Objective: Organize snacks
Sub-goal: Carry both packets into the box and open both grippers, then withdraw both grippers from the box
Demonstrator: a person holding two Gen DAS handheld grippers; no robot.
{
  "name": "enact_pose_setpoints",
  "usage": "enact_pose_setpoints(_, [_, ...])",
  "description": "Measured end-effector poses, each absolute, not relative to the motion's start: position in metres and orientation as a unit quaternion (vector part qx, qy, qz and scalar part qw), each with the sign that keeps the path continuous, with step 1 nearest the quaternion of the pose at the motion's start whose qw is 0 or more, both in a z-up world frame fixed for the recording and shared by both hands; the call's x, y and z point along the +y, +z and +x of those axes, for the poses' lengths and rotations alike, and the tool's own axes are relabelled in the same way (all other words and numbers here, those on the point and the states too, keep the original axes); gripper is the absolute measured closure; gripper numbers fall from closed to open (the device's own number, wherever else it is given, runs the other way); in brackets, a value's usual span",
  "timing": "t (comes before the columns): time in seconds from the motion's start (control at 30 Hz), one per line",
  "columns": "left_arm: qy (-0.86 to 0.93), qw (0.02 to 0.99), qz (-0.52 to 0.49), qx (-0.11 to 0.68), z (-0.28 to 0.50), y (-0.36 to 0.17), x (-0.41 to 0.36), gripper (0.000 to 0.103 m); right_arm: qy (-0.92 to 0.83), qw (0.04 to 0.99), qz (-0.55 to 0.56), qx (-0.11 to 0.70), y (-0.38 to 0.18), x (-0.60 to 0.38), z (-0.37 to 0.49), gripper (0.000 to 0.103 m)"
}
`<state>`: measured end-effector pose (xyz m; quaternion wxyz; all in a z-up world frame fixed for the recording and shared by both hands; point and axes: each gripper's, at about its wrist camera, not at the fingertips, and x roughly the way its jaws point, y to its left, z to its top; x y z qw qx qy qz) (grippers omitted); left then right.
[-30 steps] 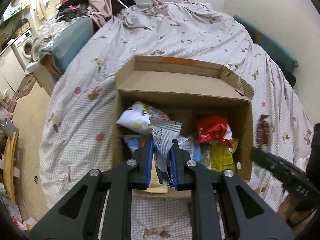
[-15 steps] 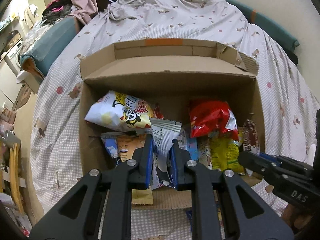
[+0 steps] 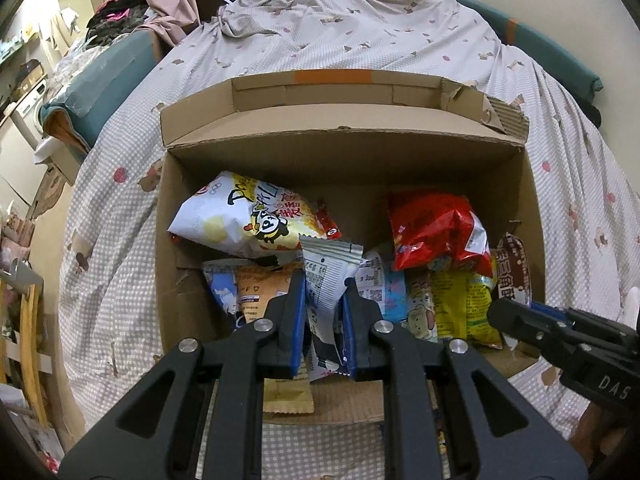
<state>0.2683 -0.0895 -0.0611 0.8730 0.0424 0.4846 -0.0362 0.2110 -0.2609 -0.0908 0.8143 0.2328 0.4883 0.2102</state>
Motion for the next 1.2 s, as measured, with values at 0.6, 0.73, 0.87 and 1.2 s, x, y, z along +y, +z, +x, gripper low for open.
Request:
enact_pose_setpoints(0.6, [-0.016, 0.884, 0.038, 0.466, 0.253, -0.046, -0.07, 0.04, 0.222, 0.814, 0.244, 0.478, -0.084, -0.255, 0.21, 0.032])
enact_pose_setpoints(0.73, [-0.006, 0.889, 0.033, 0.457, 0.25, -0.042, -0.063, 0.04, 0.227, 0.819, 0.232, 0.473, -0.078, -0.252, 0.208, 0.03])
enact_pose_setpoints(0.87, [-0.001, 0.889, 0.022, 0.457, 0.248, -0.038, -0.055, 0.04, 0.228, 0.82, 0.23, 0.472, -0.076, -0.251, 0.208, 0.029])
enact_pose_setpoints(1.2, [-0.003, 0.892, 0.027, 0.451, 0.232, -0.032, -0.044, 0.04, 0.22, 0.822, 0.232, 0.471, -0.074, -0.253, 0.203, 0.028])
